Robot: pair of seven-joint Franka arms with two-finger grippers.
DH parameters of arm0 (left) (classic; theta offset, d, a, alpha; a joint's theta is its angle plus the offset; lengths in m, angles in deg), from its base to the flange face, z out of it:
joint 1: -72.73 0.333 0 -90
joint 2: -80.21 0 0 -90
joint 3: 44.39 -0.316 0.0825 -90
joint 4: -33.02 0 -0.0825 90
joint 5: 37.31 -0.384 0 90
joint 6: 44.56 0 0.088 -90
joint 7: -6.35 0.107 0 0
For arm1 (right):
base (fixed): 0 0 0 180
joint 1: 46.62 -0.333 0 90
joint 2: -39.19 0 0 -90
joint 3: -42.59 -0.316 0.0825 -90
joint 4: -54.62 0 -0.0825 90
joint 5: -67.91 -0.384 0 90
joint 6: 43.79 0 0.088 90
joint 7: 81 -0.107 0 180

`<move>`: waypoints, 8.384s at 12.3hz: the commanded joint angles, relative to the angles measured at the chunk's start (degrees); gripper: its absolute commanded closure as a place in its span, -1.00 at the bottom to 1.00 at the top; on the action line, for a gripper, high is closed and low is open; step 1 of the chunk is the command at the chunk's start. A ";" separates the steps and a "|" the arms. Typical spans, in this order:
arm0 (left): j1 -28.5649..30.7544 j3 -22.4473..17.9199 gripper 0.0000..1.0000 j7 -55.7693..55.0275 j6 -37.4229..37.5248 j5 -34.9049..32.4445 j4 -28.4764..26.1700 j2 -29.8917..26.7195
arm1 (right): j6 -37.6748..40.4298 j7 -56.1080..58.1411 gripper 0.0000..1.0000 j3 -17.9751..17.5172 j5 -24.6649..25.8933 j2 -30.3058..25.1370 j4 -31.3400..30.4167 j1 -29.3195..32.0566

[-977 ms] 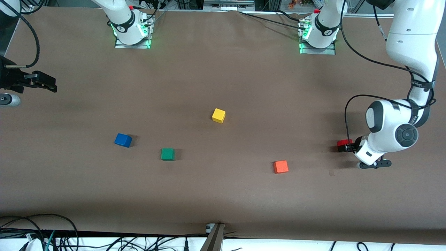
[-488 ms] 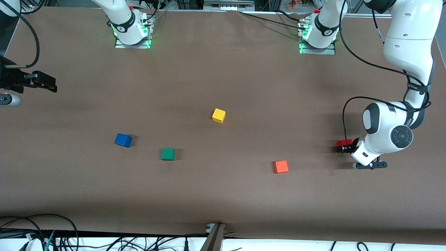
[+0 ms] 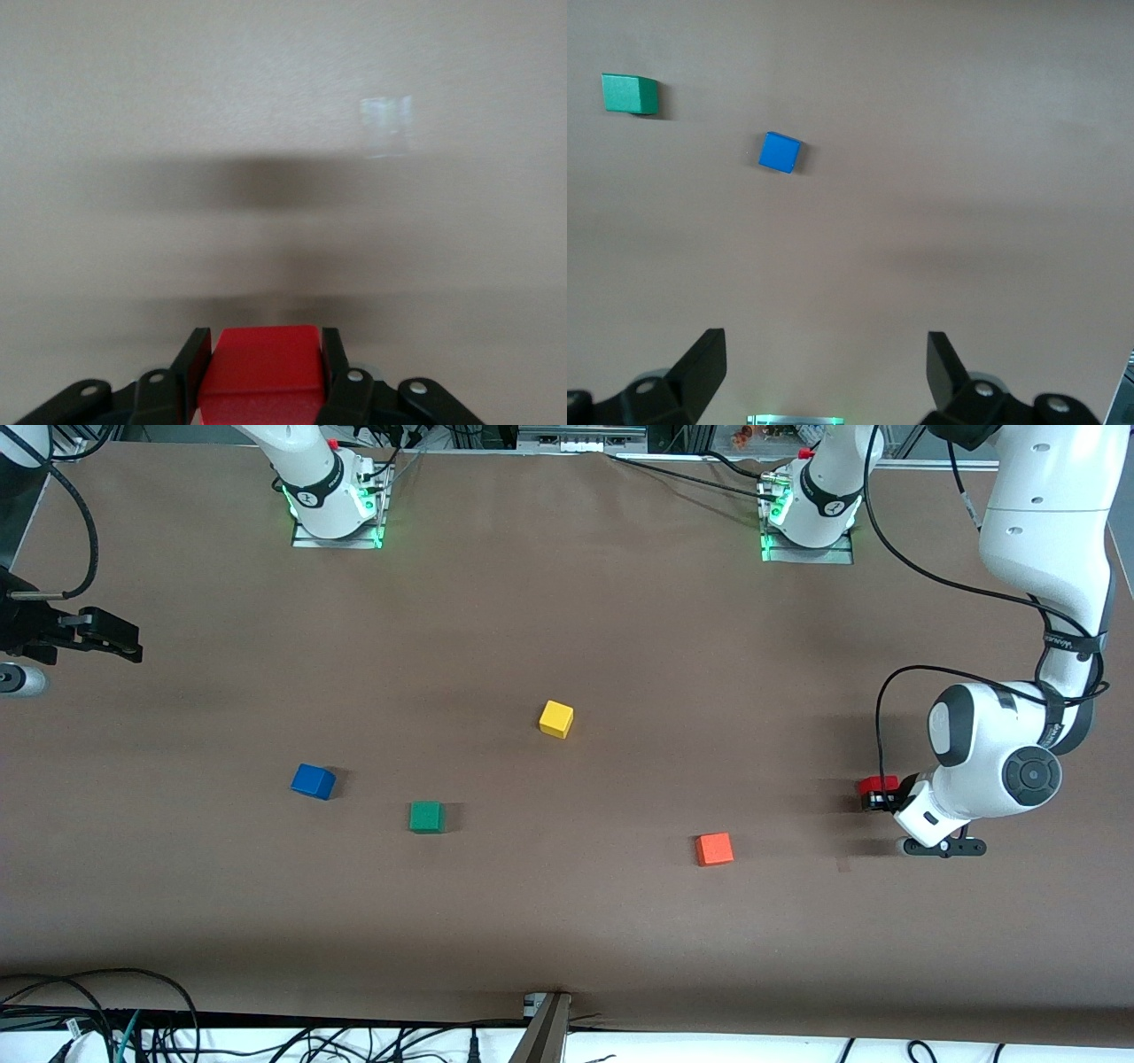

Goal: Pass red block to right arm, stack on blue

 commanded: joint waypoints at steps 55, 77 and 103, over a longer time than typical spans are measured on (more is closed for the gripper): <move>-10.42 16.50 1.00 78.73 21.54 96.95 23.72 11.49 | -42.26 -25.75 1.00 -3.05 -89.74 21.39 -5.35 -24.02; 12.43 10.61 -1.00 36.40 25.41 19.70 23.12 -6.13 | -24.59 -8.28 1.00 7.93 -13.42 21.39 -6.92 -16.03; -4.70 1.40 -1.00 8.24 36.50 -0.89 8.26 -31.57 | -32.26 -7.65 -1.00 10.31 -12.40 19.91 -11.96 -14.08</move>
